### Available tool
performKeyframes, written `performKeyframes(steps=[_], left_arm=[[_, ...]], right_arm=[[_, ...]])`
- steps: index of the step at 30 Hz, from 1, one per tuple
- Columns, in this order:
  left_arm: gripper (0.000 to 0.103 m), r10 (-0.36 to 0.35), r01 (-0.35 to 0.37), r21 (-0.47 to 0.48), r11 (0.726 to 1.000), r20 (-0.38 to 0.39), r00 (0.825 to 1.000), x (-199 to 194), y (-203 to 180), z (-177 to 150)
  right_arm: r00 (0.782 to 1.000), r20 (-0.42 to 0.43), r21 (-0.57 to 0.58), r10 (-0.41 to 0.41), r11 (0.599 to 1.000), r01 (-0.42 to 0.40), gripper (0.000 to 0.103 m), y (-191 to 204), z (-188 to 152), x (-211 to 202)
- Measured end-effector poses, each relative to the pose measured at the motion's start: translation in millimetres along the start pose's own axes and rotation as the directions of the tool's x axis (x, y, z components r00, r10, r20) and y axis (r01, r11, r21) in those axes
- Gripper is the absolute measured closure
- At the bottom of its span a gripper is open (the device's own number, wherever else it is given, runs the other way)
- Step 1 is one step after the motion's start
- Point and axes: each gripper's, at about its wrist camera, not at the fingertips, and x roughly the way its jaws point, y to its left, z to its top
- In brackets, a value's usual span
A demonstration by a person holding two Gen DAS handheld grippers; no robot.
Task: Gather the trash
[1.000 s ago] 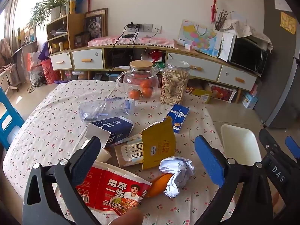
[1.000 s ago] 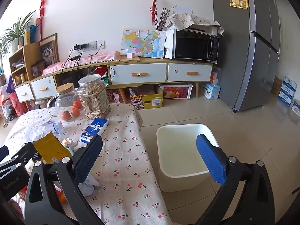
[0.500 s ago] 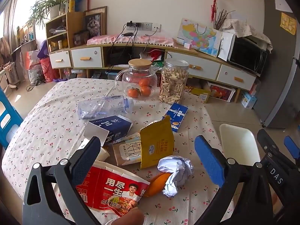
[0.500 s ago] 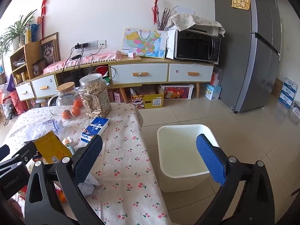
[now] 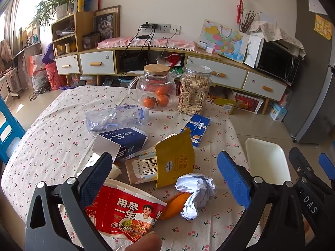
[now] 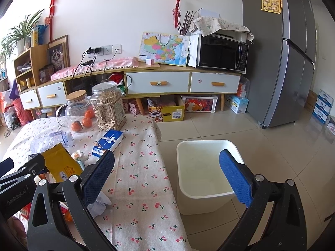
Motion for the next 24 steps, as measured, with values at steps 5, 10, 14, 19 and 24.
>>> performKeyframes(steps=[5,10,14,19,24], left_arm=[[0.006,-0.004,0.004,-0.003,1.000,-0.004,1.000,0.8,-0.3,-0.3],[0.006,-0.009,0.009,-0.009,1.000,-0.010,1.000,1.9,0.3,-0.7],[0.006,-0.011,0.011,-0.011,1.000,-0.012,1.000,2.2,0.9,-1.3],[0.006,-0.010,0.010,-0.012,1.000,-0.012,1.000,2.4,1.6,-1.8],[0.006,-0.011,0.010,-0.011,1.000,-0.011,1.000,2.4,1.6,-1.6]], right_arm=[[1.000,-0.008,0.002,0.007,1.000,-0.007,0.007,1.3,-1.2,0.8],[1.000,-0.008,0.002,0.006,1.000,-0.006,0.007,2.0,-1.4,0.9],[1.000,-0.009,0.004,0.007,1.000,-0.007,0.007,2.3,-1.5,0.8],[1.000,-0.009,0.002,0.008,1.000,-0.008,0.007,1.8,-0.6,0.7],[1.000,-0.009,0.003,0.008,1.000,-0.008,0.007,2.3,-1.0,0.7]])
